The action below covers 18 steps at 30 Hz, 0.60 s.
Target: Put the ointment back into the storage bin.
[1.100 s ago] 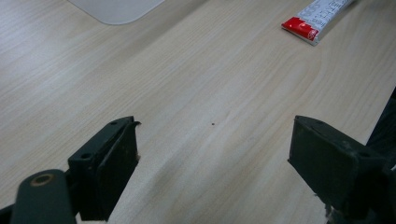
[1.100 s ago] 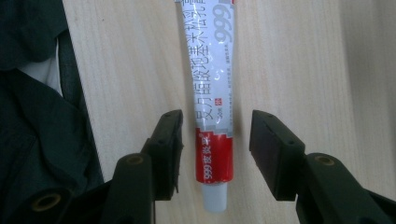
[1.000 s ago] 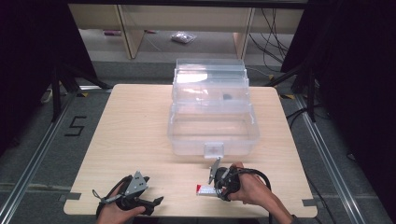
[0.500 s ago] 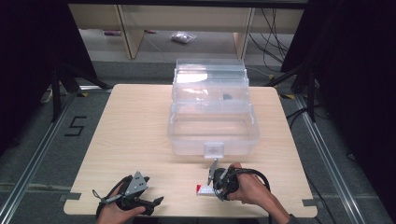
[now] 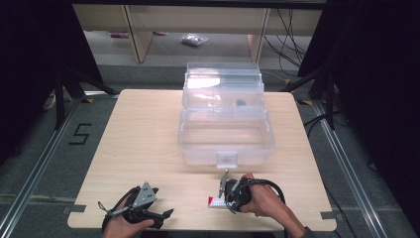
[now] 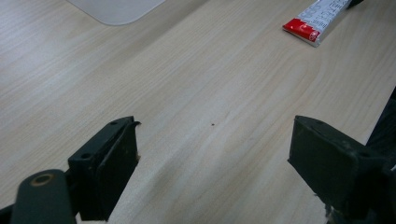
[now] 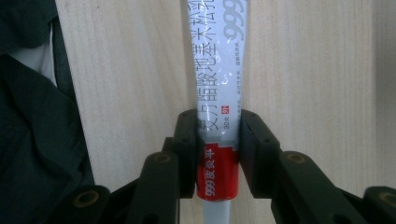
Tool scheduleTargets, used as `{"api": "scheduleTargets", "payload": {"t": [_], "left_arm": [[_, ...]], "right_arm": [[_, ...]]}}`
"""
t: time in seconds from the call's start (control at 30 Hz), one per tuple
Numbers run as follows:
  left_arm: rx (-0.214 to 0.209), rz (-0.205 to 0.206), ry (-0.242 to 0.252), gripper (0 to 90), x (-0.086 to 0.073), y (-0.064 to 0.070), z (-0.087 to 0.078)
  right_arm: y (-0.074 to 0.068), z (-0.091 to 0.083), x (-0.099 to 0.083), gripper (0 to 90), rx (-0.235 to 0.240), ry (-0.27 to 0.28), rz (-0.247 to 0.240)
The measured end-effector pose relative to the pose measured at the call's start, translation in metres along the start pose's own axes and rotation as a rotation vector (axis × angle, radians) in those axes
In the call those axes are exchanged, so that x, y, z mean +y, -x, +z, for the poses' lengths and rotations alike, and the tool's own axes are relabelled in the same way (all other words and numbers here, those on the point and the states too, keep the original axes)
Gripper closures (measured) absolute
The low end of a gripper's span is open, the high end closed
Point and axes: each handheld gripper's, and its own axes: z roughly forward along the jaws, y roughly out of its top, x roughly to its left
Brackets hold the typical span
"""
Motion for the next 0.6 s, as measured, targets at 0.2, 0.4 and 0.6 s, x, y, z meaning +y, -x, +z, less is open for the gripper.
{"api": "scheduleTargets", "payload": {"t": [0.2, 0.4, 0.6], "left_arm": [[-0.001, 0.006, -0.001, 15.2, 0.0001, -0.0002, -0.0003], [-0.001, 0.003, 0.001, 15.2, 0.0001, -0.0001, -0.0002], [0.000, 0.008, 0.002, 15.2, 0.0003, -0.0006, -0.0005]], "right_arm": [[0.0033, 0.0016, -0.0016, 70.8, -0.015, 0.033, -0.066], [0.0008, -0.0016, -0.0039, 70.9, -0.009, 0.017, -0.008], [0.0014, -0.0050, -0.0056, 70.9, -0.003, 0.020, 0.007]]}}
